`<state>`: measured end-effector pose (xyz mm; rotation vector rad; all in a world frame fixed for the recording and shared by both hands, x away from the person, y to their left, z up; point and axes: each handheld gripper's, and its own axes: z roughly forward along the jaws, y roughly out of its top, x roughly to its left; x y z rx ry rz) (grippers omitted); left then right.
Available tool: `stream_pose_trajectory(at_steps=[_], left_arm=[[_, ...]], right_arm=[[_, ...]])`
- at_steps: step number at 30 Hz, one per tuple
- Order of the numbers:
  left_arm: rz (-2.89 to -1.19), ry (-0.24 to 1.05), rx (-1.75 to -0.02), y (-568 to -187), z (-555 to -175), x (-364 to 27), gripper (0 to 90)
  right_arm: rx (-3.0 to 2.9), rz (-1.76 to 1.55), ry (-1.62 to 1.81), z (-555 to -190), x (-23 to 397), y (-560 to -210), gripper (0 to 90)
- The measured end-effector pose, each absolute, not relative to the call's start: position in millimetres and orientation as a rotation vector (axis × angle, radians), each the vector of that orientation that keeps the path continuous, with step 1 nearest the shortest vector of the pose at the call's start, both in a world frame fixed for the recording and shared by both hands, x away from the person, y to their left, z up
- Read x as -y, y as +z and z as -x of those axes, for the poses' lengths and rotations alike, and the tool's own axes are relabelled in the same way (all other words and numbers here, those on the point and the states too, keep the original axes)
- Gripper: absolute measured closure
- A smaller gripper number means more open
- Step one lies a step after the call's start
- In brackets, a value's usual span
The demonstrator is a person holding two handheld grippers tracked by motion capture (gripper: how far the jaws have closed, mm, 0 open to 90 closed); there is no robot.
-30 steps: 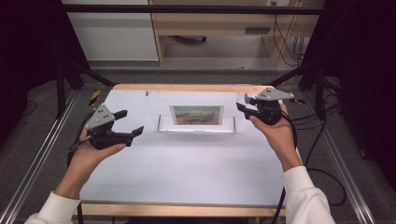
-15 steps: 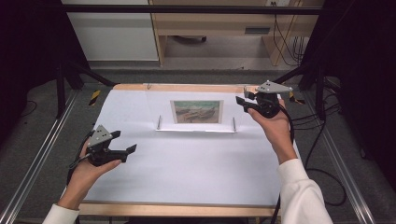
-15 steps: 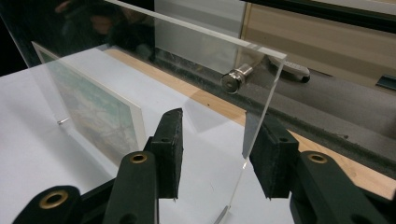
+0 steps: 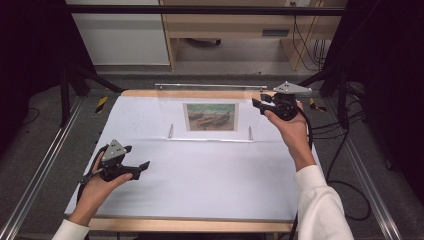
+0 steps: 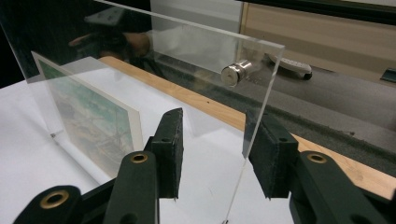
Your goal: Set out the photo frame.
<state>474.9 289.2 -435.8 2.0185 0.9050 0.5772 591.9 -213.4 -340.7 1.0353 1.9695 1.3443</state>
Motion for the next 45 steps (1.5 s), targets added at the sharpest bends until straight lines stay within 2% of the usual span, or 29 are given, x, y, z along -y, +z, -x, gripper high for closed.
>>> stream_pose_trajectory(at_steps=[26, 29, 36, 45], left_arm=[[-2.03, 0.571, -0.927, -439, -474, -296, 10.2], [-2.031, 0.579, -0.927, -440, -473, -295, 10.2], [-2.04, 0.602, -0.921, -438, -470, -291, 8.5], [-2.043, 0.602, -0.928, -440, -467, -288, 7.0]], right_arm=[[-1.959, -1.08, 1.346, -604, 213, -343, 56.7], [-1.957, -1.09, 1.348, -604, 213, -343, 50.5], [-1.923, -1.125, 1.307, -591, 217, -340, 23.8], [-1.897, -1.108, 1.242, -557, 224, -336, 14.2]])
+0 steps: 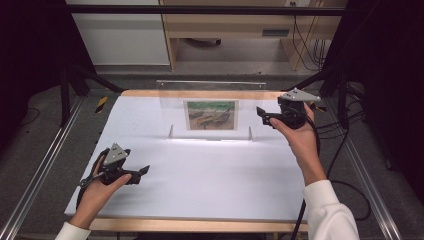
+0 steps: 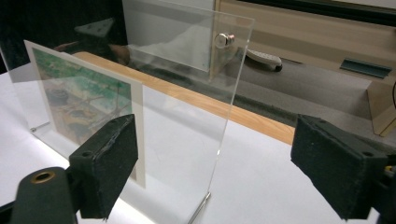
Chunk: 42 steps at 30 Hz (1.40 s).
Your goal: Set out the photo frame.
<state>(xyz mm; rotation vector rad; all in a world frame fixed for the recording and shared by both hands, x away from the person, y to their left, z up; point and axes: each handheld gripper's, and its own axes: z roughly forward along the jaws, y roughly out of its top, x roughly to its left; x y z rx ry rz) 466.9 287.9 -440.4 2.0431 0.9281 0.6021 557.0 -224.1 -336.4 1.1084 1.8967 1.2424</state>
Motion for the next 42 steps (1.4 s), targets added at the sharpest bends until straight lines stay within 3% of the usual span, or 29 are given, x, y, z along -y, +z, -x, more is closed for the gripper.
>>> stream_pose_trajectory(at_steps=[10, 42], left_arm=[[-2.046, 0.613, -0.931, -441, -464, -284, 4.8], [-2.062, 0.633, -0.946, -445, -462, -286, 3.7]], right_arm=[[-1.929, -1.112, 1.201, -523, 231, -346, 8.5], [-1.971, -1.177, 1.149, -464, 251, -393, 6.1]])
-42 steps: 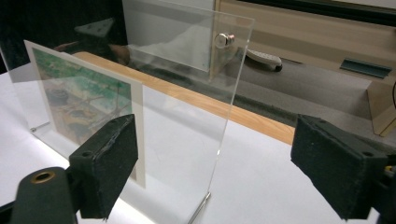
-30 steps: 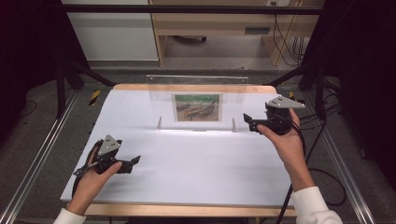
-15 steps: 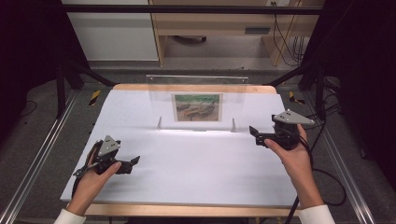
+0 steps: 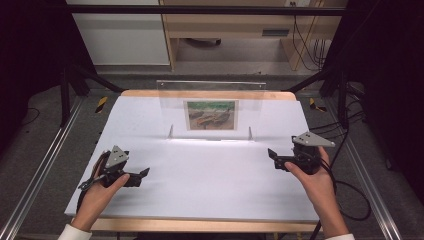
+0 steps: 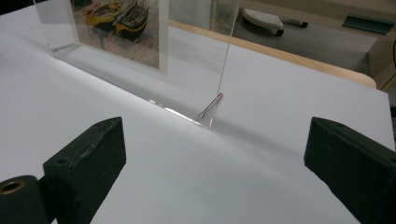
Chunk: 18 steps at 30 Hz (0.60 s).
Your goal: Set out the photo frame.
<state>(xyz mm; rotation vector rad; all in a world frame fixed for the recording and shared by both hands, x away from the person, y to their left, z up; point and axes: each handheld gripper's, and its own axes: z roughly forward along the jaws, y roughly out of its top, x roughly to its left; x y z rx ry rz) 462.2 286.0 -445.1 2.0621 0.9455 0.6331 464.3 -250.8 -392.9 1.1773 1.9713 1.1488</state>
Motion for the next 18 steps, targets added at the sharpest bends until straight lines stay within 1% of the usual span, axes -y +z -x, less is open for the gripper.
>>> stream_pose_trajectory(at_steps=[18], left_arm=[[-2.075, 0.639, -0.944, -447, -462, -286, 3.9]], right_arm=[[-2.095, -1.195, 1.079, -445, 236, -437, 5.9]])
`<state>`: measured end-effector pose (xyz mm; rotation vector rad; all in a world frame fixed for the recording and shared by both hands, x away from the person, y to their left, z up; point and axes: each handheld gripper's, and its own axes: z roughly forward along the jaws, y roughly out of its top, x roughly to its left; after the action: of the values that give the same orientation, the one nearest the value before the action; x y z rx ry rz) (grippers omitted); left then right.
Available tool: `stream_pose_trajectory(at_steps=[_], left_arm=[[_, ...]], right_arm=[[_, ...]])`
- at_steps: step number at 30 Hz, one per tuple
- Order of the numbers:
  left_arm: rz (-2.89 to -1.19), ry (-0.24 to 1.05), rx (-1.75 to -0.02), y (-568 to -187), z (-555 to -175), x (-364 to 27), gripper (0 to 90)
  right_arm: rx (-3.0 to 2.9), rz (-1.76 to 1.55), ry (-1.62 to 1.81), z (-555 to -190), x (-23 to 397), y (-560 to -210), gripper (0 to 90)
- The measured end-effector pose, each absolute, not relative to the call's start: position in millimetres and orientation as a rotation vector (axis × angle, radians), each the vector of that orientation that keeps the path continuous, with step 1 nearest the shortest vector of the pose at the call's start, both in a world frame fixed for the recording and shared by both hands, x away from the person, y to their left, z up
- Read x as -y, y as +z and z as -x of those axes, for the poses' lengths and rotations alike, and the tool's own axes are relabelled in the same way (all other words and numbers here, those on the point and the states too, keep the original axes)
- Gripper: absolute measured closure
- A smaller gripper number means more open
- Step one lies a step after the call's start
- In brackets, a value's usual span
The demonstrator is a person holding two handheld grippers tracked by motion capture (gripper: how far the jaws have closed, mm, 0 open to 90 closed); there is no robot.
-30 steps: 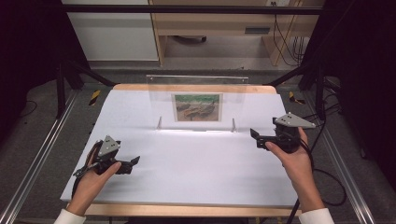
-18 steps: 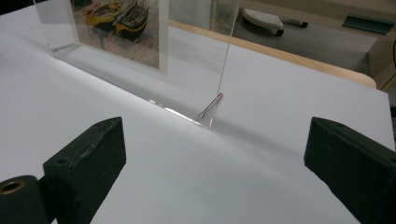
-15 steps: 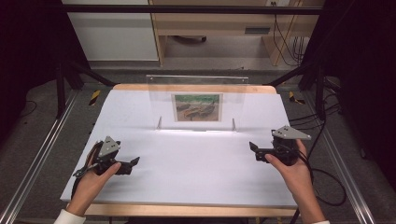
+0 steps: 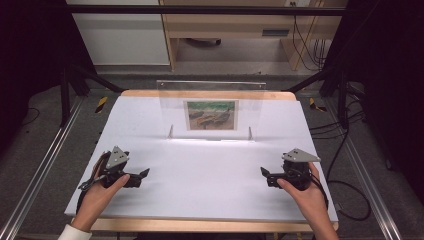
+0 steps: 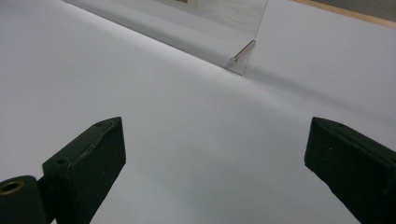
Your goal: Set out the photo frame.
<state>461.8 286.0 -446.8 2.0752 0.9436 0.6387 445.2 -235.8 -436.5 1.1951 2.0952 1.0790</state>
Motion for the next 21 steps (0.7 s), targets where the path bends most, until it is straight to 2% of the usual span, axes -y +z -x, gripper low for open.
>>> stream_pose_trajectory(at_steps=[21], left_arm=[[-2.115, 0.685, -0.976, -453, -460, -285, 4.8]], right_arm=[[-2.243, -1.203, 0.875, -440, 225, -477, 6.5]])
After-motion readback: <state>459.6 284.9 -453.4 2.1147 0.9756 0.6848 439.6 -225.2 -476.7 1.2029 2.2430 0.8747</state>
